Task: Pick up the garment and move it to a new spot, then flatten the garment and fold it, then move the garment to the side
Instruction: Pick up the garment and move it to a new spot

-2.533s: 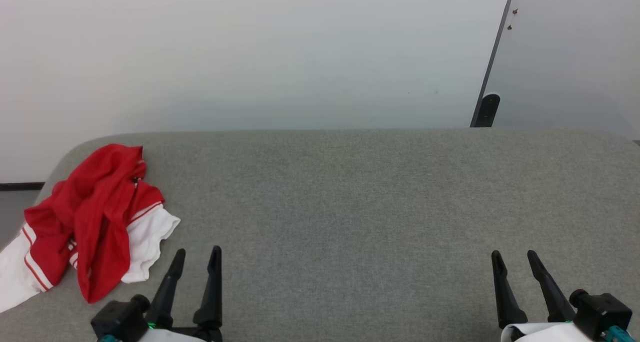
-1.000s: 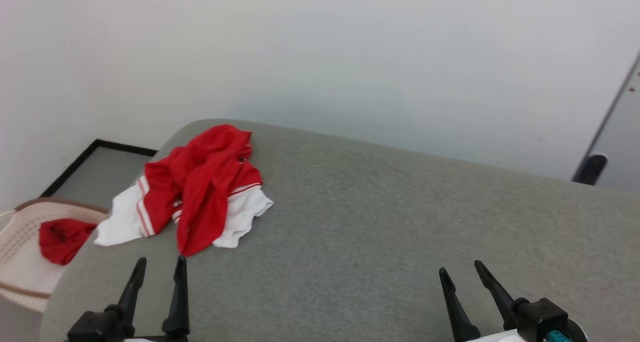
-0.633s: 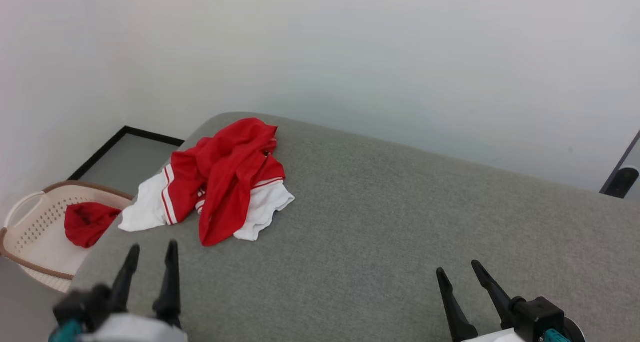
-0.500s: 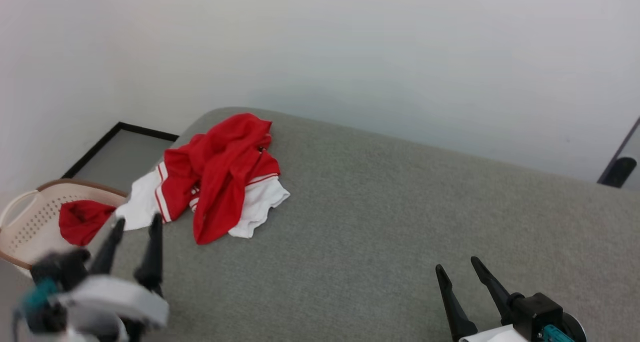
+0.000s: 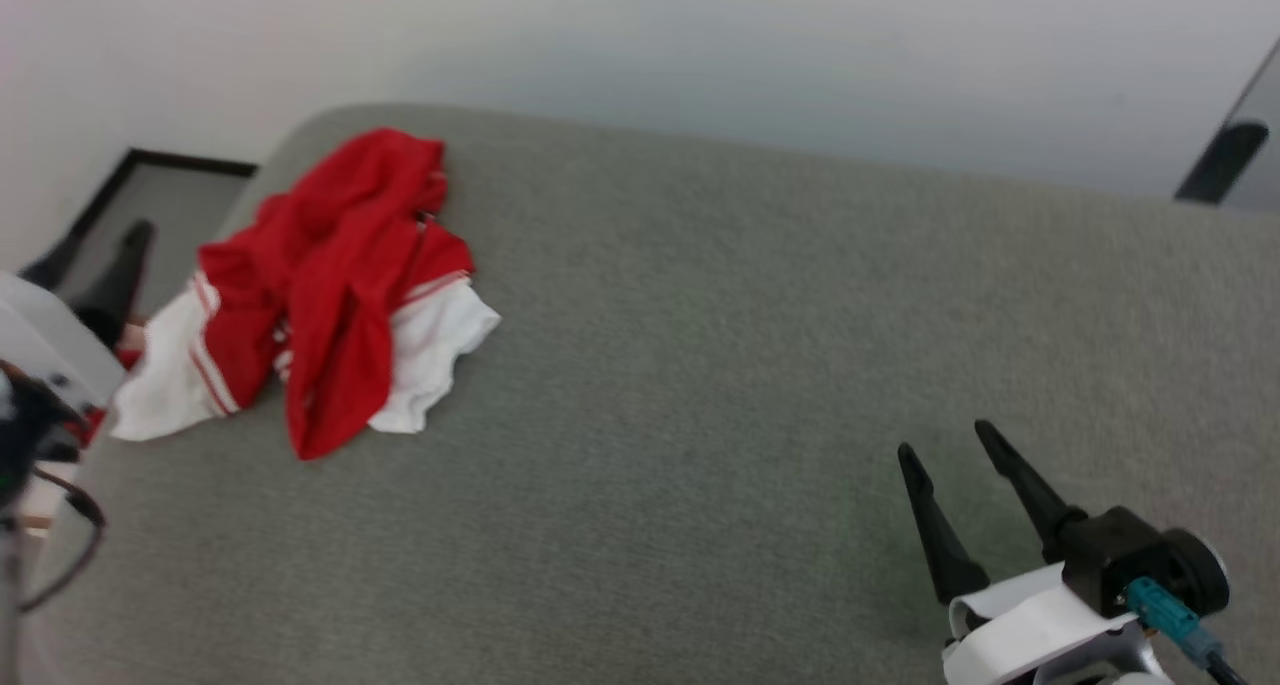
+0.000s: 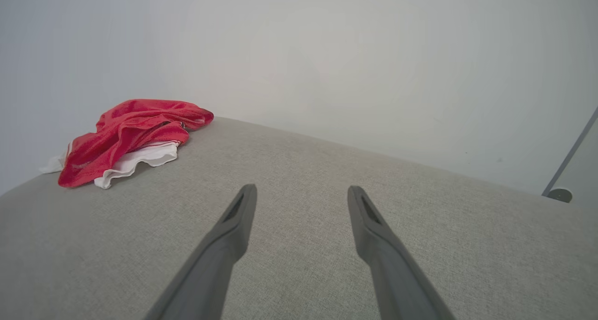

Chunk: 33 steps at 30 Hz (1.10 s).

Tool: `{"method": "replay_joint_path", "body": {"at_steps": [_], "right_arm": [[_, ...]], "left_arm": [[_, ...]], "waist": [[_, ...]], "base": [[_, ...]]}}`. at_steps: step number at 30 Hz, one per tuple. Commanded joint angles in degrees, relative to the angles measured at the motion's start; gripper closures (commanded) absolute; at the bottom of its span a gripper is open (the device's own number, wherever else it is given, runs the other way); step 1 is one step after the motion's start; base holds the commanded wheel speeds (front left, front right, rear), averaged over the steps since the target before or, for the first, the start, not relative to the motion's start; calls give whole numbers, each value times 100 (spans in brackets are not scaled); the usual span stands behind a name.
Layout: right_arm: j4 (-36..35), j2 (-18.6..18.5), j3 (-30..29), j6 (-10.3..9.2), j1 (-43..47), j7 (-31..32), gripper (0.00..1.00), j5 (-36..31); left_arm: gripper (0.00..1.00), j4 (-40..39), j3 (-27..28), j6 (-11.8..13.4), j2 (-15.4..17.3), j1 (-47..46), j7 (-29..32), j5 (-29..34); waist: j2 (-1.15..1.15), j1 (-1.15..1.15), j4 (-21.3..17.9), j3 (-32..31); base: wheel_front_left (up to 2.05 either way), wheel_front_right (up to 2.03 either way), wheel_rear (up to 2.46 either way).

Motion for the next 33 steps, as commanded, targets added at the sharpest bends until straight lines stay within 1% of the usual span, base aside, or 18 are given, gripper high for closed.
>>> {"method": "replay_joint_path", "body": {"at_steps": [1, 4, 8, 14, 18, 22, 27, 31, 32, 33], "right_arm": [[-66, -30, 12, -6, -104, 25, 0, -12], [-217, -69, -6, -6, -190, 88, 0, -14], [-404, -110, -27, -6, -302, 165, 0, -27], [-665, -120, -86, -6, -402, 257, 0, -53], [-781, -106, -100, -6, -461, 311, 0, -62], [-857, -94, -82, -6, -520, 360, 0, -53], [-931, -118, -100, -6, -552, 426, 0, -25], [-956, -103, -95, -6, -562, 476, 0, -23], [-955, -96, -93, -6, -573, 482, 0, -28], [-950, -89, -91, -6, -583, 500, 0, -36]], "left_arm": [[0, 177, 32, -18, 54, -191, 136, -101], [0, 666, -30, -18, 257, -609, 516, -210], [0, 1336, -287, -18, 504, -1096, 950, -301], [0, 2043, -822, -18, 648, -1711, 1570, -480], [0, 2455, -1155, -18, 633, -1977, 1932, -596], [0, 2861, -1428, -18, 650, -2178, 2143, -644], [0, 3459, -1646, -18, 419, -2276, 2337, -683], [0, 3814, -1705, -6, 180, -2344, 2334, -756], [27, 3911, -1711, -5, 136, -2368, 2346, -755], [60, 3983, -1761, -6, 105, -2386, 2353, -725]], "waist": [[0, 0, -517, 676], [0, 0, -700, 949], [0, 0, -902, 1313], [0, 0, -1071, 1779], [0, 0, -1123, 2017], [0, 0, -1163, 2190], [0, 0, -1163, 2323], [0, 0, -1153, 2372], [0, 0, -1151, 2373], [0, 0, -1147, 2369]], "base": [[0, 0, 0], [0, 0, 0], [0, 0, 0], [0, 0, 0], [0, 0, 0], [0, 0, 0], [0, 0, 0], [0, 0, 0], [0, 0, 0], [0, 0, 0]]}}
